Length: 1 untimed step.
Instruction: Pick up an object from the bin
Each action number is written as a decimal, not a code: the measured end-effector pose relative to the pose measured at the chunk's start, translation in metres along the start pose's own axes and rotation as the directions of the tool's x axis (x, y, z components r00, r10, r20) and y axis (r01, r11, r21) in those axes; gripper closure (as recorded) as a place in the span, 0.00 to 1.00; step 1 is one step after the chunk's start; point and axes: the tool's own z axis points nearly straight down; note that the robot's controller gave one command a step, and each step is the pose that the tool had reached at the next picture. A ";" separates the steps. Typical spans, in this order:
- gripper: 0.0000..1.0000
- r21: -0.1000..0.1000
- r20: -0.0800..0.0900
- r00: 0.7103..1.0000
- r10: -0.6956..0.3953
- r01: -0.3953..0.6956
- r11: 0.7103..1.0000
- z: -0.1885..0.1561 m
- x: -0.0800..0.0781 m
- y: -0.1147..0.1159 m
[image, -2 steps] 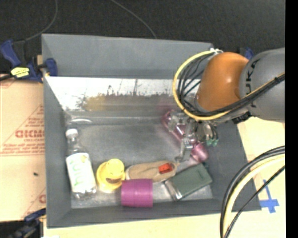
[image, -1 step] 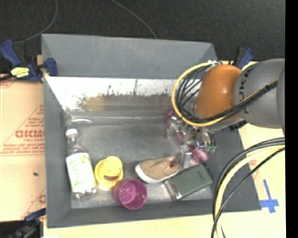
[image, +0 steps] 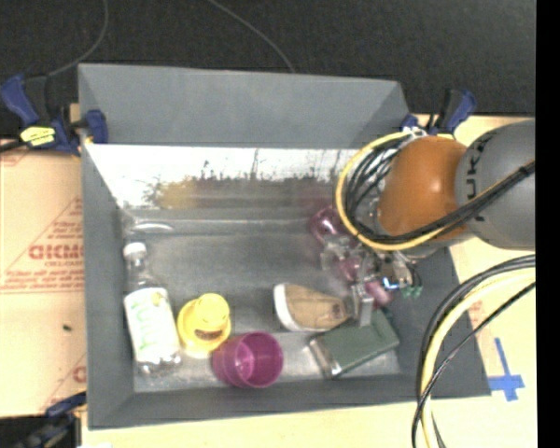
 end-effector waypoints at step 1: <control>1.00 -0.009 -0.010 0.922 -0.387 0.387 0.922 0.006 -0.002 0.007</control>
Offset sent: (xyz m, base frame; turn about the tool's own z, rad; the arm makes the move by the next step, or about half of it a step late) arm 0.0000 0.0000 0.0000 0.0000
